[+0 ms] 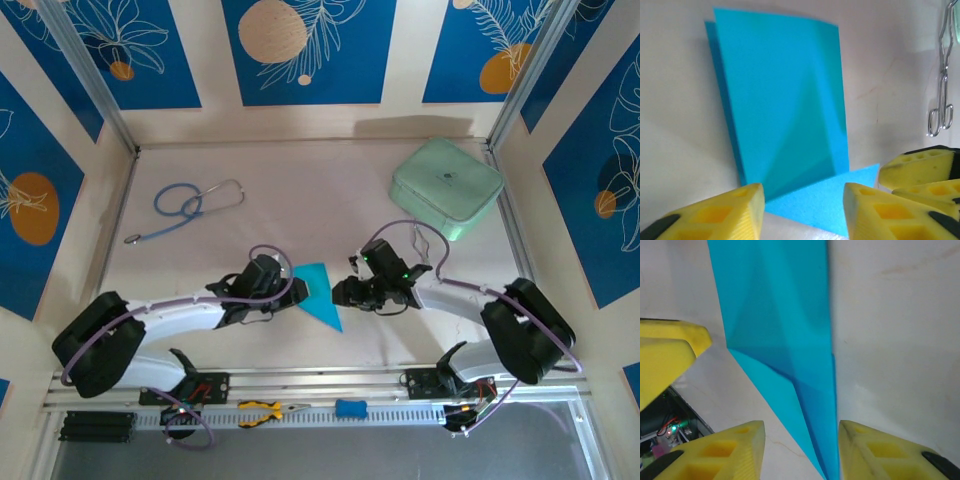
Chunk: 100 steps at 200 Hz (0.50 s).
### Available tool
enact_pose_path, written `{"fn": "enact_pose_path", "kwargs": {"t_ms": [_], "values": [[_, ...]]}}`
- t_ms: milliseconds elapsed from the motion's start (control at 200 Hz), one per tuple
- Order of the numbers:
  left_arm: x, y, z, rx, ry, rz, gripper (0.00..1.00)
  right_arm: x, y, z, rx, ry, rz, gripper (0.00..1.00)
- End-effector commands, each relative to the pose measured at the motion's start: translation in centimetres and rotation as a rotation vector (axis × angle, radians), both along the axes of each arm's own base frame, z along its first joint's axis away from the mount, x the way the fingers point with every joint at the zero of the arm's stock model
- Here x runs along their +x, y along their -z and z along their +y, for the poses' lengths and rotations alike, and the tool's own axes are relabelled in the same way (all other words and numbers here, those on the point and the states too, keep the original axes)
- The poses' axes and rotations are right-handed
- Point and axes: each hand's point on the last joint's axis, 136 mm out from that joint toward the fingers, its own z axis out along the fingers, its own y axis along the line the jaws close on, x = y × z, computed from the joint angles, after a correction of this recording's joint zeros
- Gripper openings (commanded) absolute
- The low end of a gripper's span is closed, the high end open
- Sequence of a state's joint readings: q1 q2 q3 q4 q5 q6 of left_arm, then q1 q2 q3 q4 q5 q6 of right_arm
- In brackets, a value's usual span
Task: Fold a paper plane with a square sheet of paper (pick it up from the middle)
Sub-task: Fold the paper at the center of the table, then fourth fold the wing at the center of the table.
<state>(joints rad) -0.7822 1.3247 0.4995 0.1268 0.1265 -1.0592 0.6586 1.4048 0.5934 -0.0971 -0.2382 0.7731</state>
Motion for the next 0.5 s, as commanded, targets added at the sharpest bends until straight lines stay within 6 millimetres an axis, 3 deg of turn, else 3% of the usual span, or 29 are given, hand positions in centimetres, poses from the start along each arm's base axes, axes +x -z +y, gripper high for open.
{"fn": "enact_pose_path", "kwargs": {"t_ms": [0, 210, 495], "values": [[-0.6, 1.0, 0.9, -0.007, 0.044, 0.037, 0.49, 0.8, -0.7, 1.5, 0.044, -0.067, -0.015, 0.44], [0.0, 1.2, 0.4, -0.063, 0.058, 0.069, 0.50, 1.4, 0.1, 2.2, 0.037, -0.084, 0.007, 0.41], [0.5, 1.4, -0.3, -0.107, 0.061, 0.094, 0.50, 1.4, 0.3, 1.0, 0.020, -0.048, 0.002, 0.40]]}}
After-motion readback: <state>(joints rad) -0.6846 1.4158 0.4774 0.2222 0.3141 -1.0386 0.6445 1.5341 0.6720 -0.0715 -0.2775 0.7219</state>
